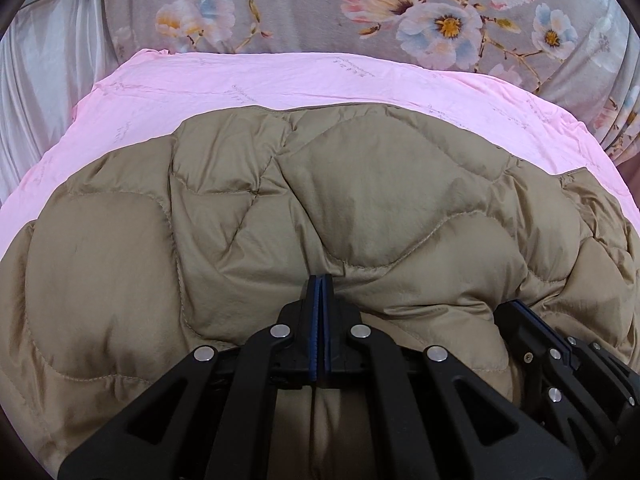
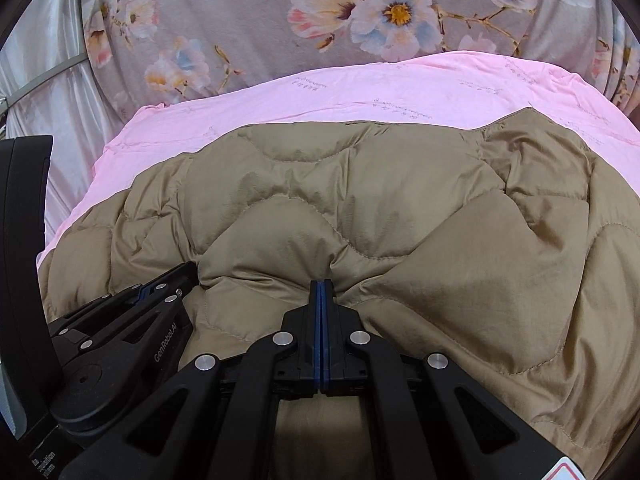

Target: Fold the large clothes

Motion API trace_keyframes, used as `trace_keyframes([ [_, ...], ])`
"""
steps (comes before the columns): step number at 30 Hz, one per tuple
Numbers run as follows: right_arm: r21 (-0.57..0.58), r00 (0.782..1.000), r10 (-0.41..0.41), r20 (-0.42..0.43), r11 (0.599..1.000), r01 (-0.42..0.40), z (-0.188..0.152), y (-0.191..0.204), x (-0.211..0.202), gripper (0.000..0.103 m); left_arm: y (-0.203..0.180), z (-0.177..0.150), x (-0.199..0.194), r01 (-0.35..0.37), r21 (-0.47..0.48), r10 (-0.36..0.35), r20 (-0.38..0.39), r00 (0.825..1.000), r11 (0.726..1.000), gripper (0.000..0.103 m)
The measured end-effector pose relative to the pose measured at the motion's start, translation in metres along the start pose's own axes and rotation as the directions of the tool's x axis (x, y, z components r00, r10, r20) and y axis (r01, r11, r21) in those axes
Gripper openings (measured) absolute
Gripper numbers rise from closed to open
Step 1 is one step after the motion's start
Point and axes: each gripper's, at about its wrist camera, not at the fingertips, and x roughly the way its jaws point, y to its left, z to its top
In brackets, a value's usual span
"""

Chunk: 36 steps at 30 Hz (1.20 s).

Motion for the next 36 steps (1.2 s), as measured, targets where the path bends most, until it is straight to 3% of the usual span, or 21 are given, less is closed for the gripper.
trace_keyframes([
  [8, -0.013, 1.0, -0.03, 0.005, 0.999, 0.03, 0.0, 0.006, -0.015, 0.0, 0.001, 0.0, -0.009, 0.011, 0.009, -0.011, 0.0, 1.0, 1.0, 0.001],
  [16, -0.109, 0.999, 0.039, -0.036, 0.993, -0.043, -0.046, 0.043, -0.084, 0.002, 0.038, -0.037, -0.077, 0.123, 0.008, -0.122, -0.021, 0.992, 0.992, 0.002],
  [20, -0.148, 0.999, 0.007, -0.048, 0.989, -0.014, -0.069, 0.053, -0.084, 0.002, 0.046, -0.06, -0.086, 0.123, -0.003, -0.123, -0.042, 0.992, 0.992, 0.002],
  [22, -0.15, 0.999, -0.002, -0.052, 0.989, -0.006, -0.073, 0.053, -0.079, 0.002, 0.043, -0.068, -0.086, 0.101, 0.016, -0.101, -0.015, 0.995, 0.995, 0.002],
  [30, -0.139, 0.998, 0.007, -0.06, 0.99, -0.016, -0.076, 0.045, -0.068, 0.002, 0.043, -0.074, -0.077, 0.096, 0.015, -0.096, -0.011, 0.995, 0.995, 0.002],
  [34, -0.17, 0.998, -0.017, -0.065, 0.985, 0.006, -0.074, 0.05, -0.073, 0.001, 0.053, -0.073, -0.086, 0.14, -0.023, -0.141, -0.013, 0.99, 0.99, 0.002],
  [36, -0.163, 0.998, -0.006, -0.066, 0.987, -0.004, -0.069, 0.052, -0.084, 0.001, 0.074, -0.071, -0.101, 0.196, -0.052, -0.194, 0.034, 0.98, 0.979, 0.003],
])
